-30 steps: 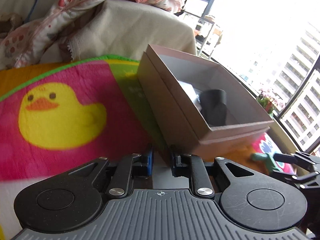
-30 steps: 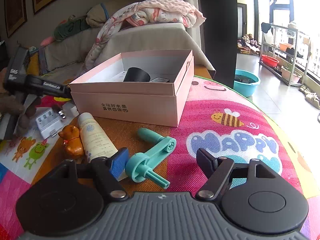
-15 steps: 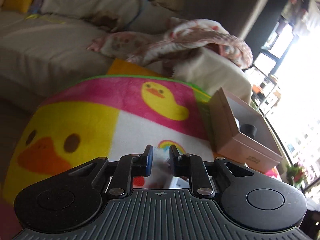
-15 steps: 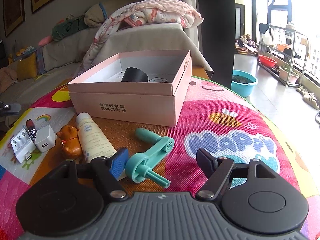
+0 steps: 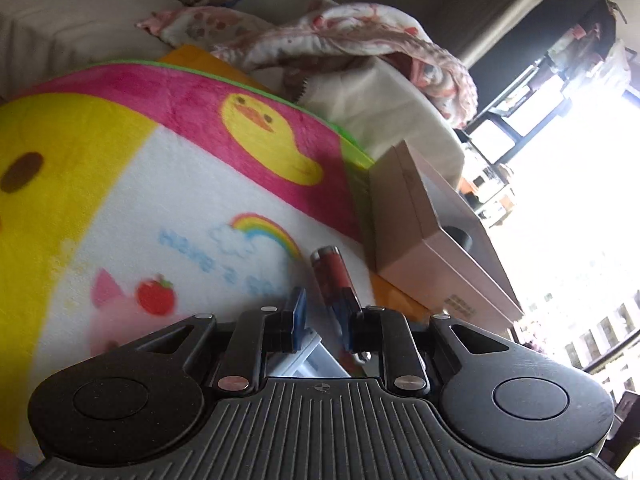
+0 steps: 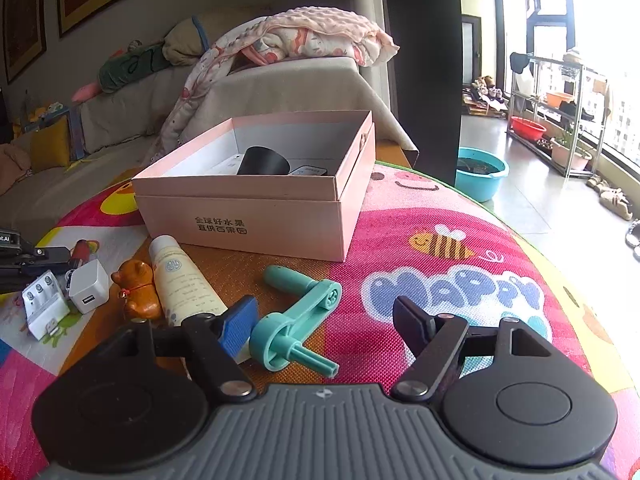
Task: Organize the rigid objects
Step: 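Lift the red lighter off the mat with the left gripper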
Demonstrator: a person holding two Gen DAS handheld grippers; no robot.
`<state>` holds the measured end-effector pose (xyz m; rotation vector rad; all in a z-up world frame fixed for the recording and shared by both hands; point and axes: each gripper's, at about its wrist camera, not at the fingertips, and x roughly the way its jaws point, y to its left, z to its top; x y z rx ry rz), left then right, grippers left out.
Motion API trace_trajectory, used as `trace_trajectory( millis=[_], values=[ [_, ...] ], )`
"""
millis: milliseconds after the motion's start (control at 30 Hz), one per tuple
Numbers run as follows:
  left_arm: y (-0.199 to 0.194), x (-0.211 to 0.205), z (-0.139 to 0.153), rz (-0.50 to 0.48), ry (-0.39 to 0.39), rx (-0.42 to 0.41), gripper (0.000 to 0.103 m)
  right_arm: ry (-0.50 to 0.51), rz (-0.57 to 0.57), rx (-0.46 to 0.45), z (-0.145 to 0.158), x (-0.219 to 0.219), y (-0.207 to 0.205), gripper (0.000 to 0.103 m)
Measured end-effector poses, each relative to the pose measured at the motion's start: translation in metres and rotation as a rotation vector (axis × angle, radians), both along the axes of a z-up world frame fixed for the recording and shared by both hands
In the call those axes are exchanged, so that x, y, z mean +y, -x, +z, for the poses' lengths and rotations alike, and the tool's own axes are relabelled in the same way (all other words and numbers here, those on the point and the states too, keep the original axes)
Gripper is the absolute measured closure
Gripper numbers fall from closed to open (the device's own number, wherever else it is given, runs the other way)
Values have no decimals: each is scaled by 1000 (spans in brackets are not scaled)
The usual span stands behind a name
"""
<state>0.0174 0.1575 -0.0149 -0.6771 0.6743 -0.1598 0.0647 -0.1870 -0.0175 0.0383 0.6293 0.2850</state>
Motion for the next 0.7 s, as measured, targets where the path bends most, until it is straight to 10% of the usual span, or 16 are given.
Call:
trace_trajectory(
  millis=[200,700],
  values=[
    [-7,-47,2,-207,-71,-23,83,-5,2,-1,1,-1,1,28],
    [-56,-63,24,-125,-254,28,76,-16,5,2,0,-2,0,28]
  ],
)
